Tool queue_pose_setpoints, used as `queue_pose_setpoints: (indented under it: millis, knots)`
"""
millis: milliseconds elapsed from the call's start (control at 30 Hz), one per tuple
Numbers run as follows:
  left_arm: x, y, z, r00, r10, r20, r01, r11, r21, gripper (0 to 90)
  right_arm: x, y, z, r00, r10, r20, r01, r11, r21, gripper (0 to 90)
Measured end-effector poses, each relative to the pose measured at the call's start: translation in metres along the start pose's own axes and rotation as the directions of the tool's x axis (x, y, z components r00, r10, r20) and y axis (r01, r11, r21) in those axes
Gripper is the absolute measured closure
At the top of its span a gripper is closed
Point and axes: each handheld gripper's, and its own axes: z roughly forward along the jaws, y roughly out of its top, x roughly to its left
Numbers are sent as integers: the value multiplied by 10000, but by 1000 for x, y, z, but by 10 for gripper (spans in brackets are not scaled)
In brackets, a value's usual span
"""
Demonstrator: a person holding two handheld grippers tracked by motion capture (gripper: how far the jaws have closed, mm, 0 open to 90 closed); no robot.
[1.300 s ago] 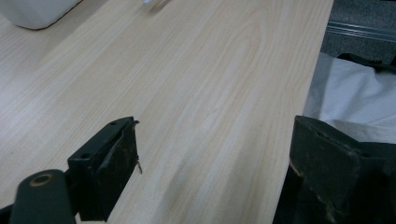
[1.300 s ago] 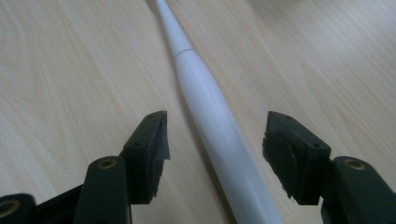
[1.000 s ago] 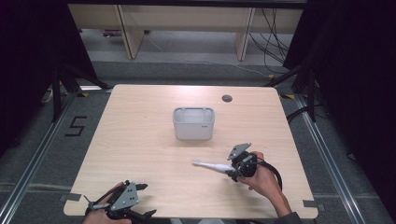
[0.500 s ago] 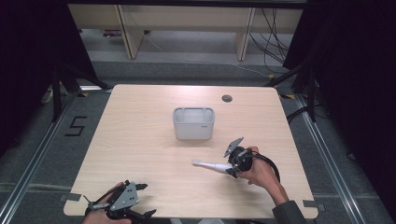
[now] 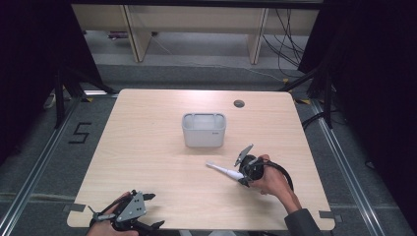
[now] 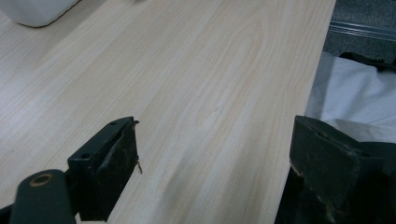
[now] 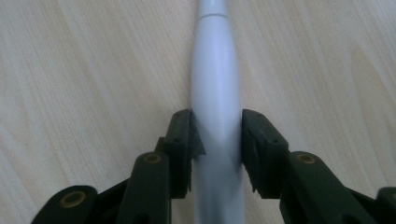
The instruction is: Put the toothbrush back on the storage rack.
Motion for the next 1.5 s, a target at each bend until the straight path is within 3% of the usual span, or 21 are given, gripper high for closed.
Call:
queue_pose_setpoints:
  millis: [67, 133, 167, 300, 400, 433, 500, 533, 567, 733, 767, 867, 1000, 1033, 1100, 1367, 1400, 1500]
  knots:
    - [0, 0, 0, 10000, 11, 14, -11, 10000, -26, 147, 1, 0, 0, 9997, 244, -63, -243, 9996, 115, 655]
    - [1, 0, 0, 9999, 108, -70, -107, 9999, 70, 147, -1, 0, 1, 9999, 89, -127, -87, 9999, 121, 657]
    - [0, 0, 0, 10000, -46, 4, 46, 10000, -19, 147, 0, 1, 0, 9998, 205, -69, -204, 9996, 201, 658]
    - [0, 0, 0, 10000, -21, 4, 21, 10000, -2, 147, 0, 4, 1, 9995, 278, -179, -270, 9986, 456, 657]
    - [0, 0, 0, 10000, 18, 25, -18, 10000, 20, 147, -2, 7, 3, 9998, 12, -218, 2, 9980, 626, 658]
    - [0, 0, 0, 10000, 23, 16, -23, 10000, -8, 147, 0, 7, 3, 9995, 227, -205, -213, 9978, 636, 658]
    - [-1, 0, 1, 10000, -28, -66, 27, 9999, -113, 147, -1, 9, 3, 9997, -29, -245, 48, 9967, 814, 658]
    - [-1, 0, 1, 9999, -7, -100, 6, 9999, -138, 147, 0, 9, 3, 9996, 186, -194, -171, 9969, 771, 659]
    - [0, 0, 0, 10000, 19, -2, -19, 10000, 69, 147, 1, 11, 3, 9995, 197, -239, -173, 9952, 965, 660]
    - [0, 0, 0, 10000, -11, 10, 11, 10000, -11, 147, 0, 14, 4, 9996, -24, -286, 61, 9916, 1296, 661]
    - [0, 0, 0, 10000, -1, -9, 1, 10000, -40, 147, 3, 16, 3, 9990, 322, -300, -275, 9887, 1473, 661]
    - [0, 0, -1, 9999, 127, -95, -126, 9999, 105, 147, 1, 17, 4, 9993, 211, -318, -159, 9878, 1550, 661]
    - [-1, 0, 0, 10000, -33, -50, 33, 10000, -8, 147, 2, 19, 4, 9995, 86, -305, -32, 9848, 1736, 662]
    - [-1, 0, 0, 10000, -35, -44, 35, 10000, -6, 147, 3, 20, 4, 9993, 249, -280, -193, 9827, 1843, 662]
    - [-1, 0, 0, 10000, -3, -30, 2, 10000, -23, 147, 2, 20, 5, 9995, -16, -303, 71, 9830, 1837, 662]
    - [-1, 0, 0, 10000, -14, -76, 14, 10000, -64, 147, 2, 19, 4, 9994, 181, -285, -119, 9789, 2039, 664]
    - [-1, 0, 0, 10000, -21, -90, 20, 10000, -54, 147, 1, 18, 4, 9999, -96, -88, 112, 9780, 2085, 664]
    - [1, 0, 0, 9999, 104, -90, -104, 9999, -7, 147, 2, 17, 4, 9996, 17, -272, 37, 9803, 1975, 664]
